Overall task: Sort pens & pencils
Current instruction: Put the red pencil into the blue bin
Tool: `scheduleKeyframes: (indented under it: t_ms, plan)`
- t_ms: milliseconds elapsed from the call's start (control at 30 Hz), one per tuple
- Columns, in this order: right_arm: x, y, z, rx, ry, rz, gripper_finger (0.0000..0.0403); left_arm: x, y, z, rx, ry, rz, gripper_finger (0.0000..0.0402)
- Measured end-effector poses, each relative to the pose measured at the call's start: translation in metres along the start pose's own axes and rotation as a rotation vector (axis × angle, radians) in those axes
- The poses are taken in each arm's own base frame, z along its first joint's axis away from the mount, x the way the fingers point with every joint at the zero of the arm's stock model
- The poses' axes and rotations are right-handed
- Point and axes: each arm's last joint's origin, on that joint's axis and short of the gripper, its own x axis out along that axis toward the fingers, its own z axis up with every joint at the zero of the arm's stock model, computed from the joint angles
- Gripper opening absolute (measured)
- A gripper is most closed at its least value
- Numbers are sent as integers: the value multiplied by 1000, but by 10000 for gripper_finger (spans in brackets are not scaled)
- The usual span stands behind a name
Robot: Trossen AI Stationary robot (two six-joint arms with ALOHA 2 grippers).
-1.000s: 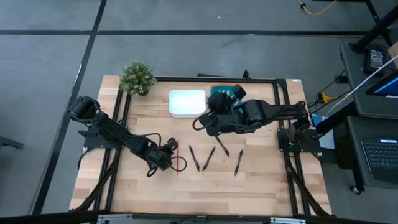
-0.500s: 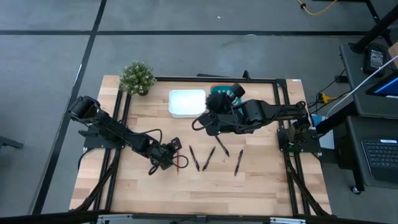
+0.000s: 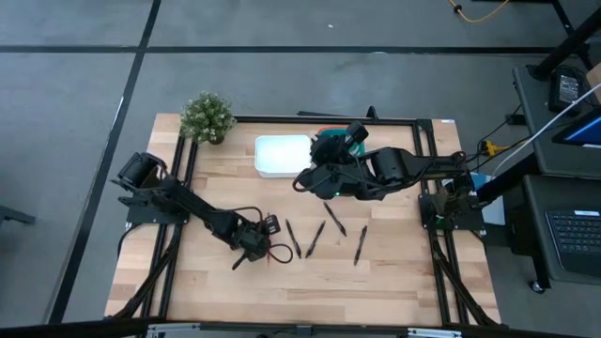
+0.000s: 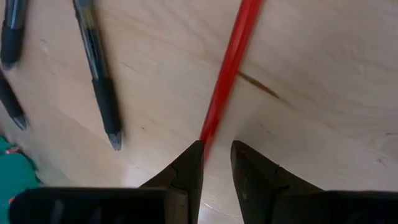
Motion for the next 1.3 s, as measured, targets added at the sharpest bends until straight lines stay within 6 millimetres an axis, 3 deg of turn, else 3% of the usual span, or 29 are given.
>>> scheduleKeyframes:
  t_ms: [1300]
  plan:
    - [-1, 5, 16, -22, -98, 31, 53, 12, 18, 5, -24, -174, -90, 68]
